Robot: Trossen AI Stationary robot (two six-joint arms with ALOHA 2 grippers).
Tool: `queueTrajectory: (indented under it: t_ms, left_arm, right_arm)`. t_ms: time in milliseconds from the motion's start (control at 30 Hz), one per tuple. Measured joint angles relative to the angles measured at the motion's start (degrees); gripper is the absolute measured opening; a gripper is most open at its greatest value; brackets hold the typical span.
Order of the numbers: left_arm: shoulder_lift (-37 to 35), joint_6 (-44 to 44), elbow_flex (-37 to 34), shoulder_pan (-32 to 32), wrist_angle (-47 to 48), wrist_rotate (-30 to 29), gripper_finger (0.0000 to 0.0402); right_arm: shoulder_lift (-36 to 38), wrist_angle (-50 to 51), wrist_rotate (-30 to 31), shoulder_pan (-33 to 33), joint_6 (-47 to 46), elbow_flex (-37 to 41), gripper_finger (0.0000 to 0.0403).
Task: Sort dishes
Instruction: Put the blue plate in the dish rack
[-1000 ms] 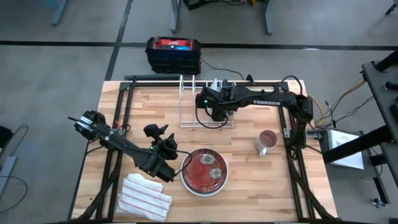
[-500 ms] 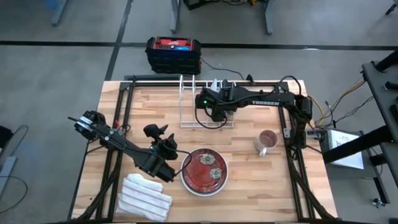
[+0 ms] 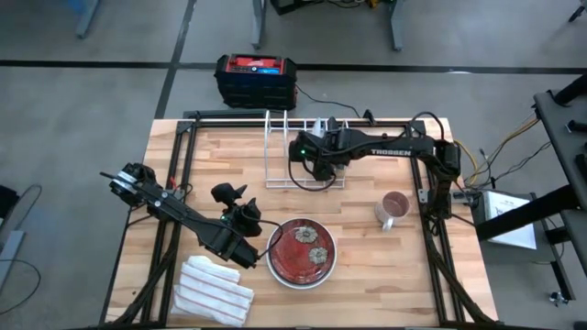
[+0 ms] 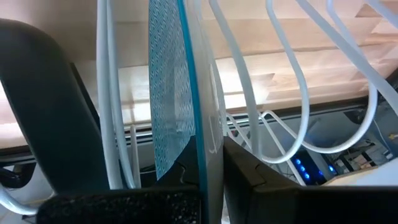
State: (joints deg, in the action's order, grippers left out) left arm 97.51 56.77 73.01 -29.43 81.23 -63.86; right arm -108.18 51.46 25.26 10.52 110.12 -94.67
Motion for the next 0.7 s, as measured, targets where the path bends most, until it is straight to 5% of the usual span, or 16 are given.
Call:
queueTrajectory:
  t_ms: [700]
  left_arm:
    - [0.0, 7.04, -6.87, 0.02, 1.26, 0.04, 0.0231]
  right_arm:
    - [0.07, -3.63, -1.34, 0.02, 3.09, 2.24, 0.0018]
